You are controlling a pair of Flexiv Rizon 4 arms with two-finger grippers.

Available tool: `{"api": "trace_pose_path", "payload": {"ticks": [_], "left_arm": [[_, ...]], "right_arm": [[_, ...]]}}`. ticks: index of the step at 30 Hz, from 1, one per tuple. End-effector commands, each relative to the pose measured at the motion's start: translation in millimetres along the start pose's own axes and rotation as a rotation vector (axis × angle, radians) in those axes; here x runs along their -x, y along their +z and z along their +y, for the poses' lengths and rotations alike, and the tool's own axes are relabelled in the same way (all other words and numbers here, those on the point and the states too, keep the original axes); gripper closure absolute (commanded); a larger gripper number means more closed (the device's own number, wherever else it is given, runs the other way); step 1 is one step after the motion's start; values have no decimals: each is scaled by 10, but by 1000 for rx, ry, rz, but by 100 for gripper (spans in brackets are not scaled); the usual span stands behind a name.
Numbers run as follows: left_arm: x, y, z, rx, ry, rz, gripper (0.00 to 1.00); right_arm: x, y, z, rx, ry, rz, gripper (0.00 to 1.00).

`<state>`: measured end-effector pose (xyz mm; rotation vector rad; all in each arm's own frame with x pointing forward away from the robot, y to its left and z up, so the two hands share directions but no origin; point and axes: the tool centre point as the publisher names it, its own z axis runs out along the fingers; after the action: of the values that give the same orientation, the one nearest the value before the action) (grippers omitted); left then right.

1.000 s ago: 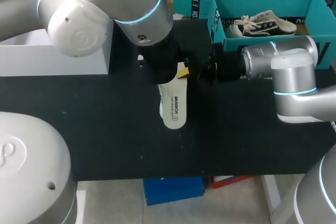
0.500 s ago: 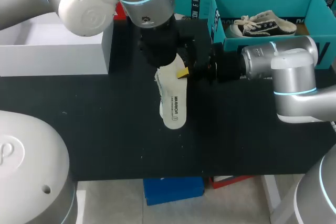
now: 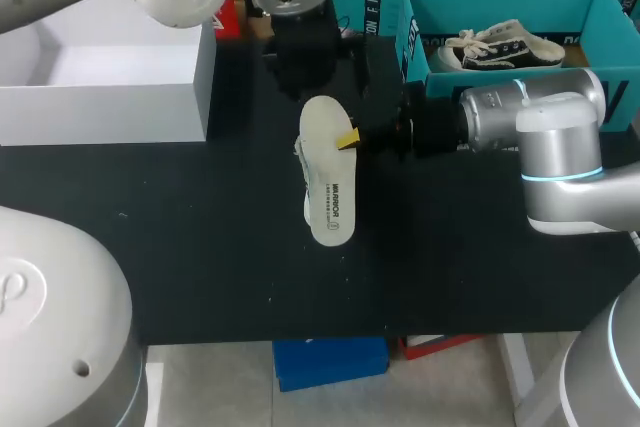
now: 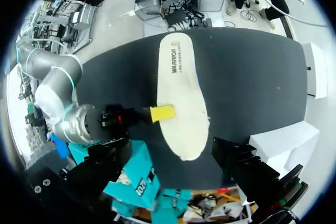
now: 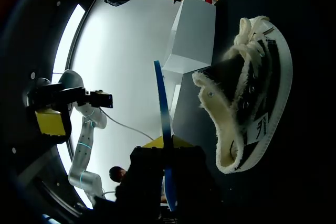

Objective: Take the shoe out of the shoebox, open the shoe tongue, remove and reinsert the insole, then place the shoe into the shoebox

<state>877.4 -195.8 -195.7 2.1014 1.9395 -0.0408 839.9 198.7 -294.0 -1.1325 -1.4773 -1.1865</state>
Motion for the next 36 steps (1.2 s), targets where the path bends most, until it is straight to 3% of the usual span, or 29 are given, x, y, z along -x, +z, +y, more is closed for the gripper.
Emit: {"api": "trace_pose_path", "payload": {"ticks": [1, 21, 28, 36], "left_arm": [[4, 34, 134, -10, -2, 12, 0], [-104, 195, 692, -4, -74, 30, 0], [-25, 179, 645, -8, -65, 30, 0], [42, 102, 381, -6, -50, 26, 0]], "right_arm": [[7, 11, 6, -1, 0, 0, 100], [7, 11, 6, -1, 0, 0, 100], [7, 11, 6, -1, 0, 0, 100], [7, 11, 6, -1, 0, 0, 100]]}}
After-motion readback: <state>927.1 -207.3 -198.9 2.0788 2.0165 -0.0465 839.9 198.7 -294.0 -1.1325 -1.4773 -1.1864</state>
